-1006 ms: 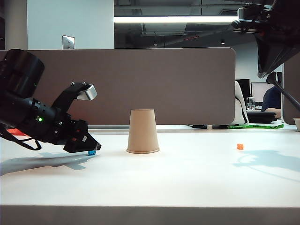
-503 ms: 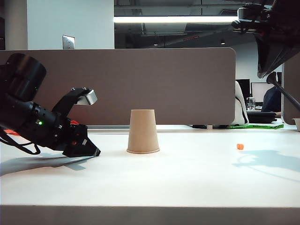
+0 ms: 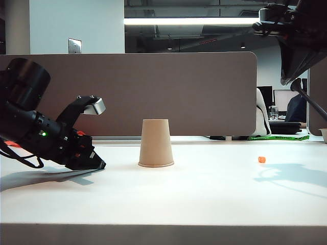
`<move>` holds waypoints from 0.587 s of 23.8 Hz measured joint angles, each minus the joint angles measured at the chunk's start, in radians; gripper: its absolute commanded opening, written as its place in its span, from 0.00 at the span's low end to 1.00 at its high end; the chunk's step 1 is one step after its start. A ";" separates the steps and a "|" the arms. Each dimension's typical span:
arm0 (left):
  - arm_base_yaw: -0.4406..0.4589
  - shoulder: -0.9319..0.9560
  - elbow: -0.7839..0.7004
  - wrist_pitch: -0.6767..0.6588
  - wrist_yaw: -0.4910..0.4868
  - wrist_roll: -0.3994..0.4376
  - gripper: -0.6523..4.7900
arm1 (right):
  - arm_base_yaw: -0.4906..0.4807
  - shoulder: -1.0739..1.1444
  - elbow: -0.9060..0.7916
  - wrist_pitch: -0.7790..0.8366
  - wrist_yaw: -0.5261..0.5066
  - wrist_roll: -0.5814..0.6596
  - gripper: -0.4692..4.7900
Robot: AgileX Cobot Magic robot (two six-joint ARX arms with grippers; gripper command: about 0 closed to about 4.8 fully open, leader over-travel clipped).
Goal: Throw the dice onto the paper cup, compare its value with the values of the other dice on the table, place the die with the higher value on the paper cup, and take no action if both dice have the same value.
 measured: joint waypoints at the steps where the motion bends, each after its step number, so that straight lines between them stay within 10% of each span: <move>1: 0.000 0.000 0.000 0.000 0.000 0.000 0.24 | 0.000 0.000 0.000 0.000 0.000 0.000 0.08; 14: 0.000 -0.003 0.002 0.177 0.039 -0.097 0.24 | 0.000 0.000 0.000 0.000 0.000 0.000 0.08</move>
